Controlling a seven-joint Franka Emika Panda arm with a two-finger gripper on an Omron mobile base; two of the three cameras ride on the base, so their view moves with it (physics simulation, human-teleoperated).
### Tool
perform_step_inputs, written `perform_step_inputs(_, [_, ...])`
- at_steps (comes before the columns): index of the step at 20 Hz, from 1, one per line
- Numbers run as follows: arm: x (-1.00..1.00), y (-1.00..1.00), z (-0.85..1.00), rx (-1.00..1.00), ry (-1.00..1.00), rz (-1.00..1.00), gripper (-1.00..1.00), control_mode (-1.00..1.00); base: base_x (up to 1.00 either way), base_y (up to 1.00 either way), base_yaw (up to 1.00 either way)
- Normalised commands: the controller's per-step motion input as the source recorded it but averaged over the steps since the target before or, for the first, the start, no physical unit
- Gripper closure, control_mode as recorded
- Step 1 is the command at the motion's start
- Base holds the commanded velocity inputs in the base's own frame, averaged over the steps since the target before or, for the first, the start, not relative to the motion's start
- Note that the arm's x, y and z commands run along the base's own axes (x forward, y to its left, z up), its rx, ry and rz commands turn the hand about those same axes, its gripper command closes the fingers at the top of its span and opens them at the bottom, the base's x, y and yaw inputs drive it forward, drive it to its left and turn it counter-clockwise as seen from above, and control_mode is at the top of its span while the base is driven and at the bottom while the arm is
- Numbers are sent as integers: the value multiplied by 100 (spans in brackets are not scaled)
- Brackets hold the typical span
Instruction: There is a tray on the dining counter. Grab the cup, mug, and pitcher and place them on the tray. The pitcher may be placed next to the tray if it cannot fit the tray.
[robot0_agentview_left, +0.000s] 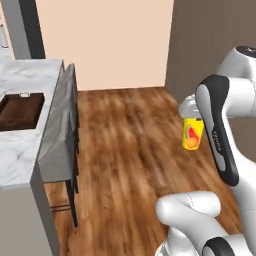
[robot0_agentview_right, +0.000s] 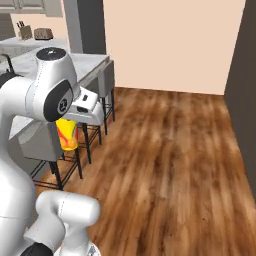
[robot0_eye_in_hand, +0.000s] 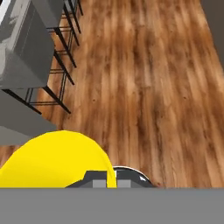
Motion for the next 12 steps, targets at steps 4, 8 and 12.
perform_step_inputs(4, [0,0,0,0,0,0,100,100,59,-46,42])
perform_step_inputs(8, [0,0,0,0,0,0,100,100,51,-61,49])
perform_step_inputs(12, [0,0,0,0,0,0,100,100,57,-75,51])
